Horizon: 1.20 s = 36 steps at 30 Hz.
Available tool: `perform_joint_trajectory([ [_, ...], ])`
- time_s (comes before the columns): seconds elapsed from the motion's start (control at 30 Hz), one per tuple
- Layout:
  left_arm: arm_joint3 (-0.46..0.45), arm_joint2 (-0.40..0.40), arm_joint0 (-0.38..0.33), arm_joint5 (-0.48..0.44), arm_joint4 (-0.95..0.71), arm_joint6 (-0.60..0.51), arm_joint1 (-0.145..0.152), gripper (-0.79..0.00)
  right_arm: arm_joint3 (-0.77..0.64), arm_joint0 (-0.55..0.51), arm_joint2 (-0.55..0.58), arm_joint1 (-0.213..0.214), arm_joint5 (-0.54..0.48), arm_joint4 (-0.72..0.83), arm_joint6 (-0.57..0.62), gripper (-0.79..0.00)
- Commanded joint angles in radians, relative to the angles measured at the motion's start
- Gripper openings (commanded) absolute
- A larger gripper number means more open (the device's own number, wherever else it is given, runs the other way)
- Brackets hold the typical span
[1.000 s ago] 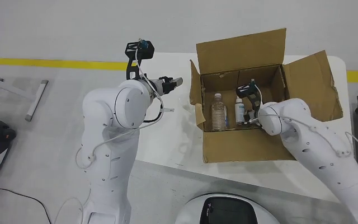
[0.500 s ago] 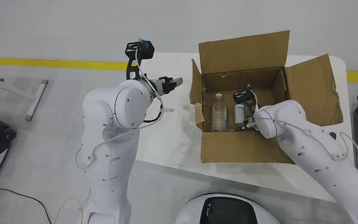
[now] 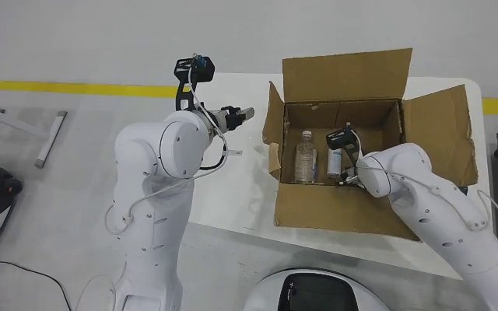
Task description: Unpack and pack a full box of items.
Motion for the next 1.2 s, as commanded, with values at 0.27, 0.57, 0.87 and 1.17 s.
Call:
perform_joint_trajectory([
  [0.27, 0.0, 0.0, 0.0, 0.0, 0.0, 0.0, 0.0, 0.0, -0.081, -0.046, 0.065, -0.005, 0.025, -0.005, -0.025, -0.785],
  [0.57, 0.0, 0.0, 0.0, 0.0, 0.0, 0.0, 0.0, 0.0, -0.028, -0.047, 0.068, -0.015, 0.046, -0.048, -0.046, -0.409],
  [0.87, 0.0, 0.0, 0.0, 0.0, 0.0, 0.0, 0.0, 0.0, -0.121, -0.089, 0.176, -0.007, 0.032, 0.006, -0.047, -0.431],
  [1.17, 0.0, 0.0, 0.0, 0.0, 0.0, 0.0, 0.0, 0.0, -0.452, -0.255, 0.716, 0.035, 0.01, 0.14, -0.02, -0.453],
])
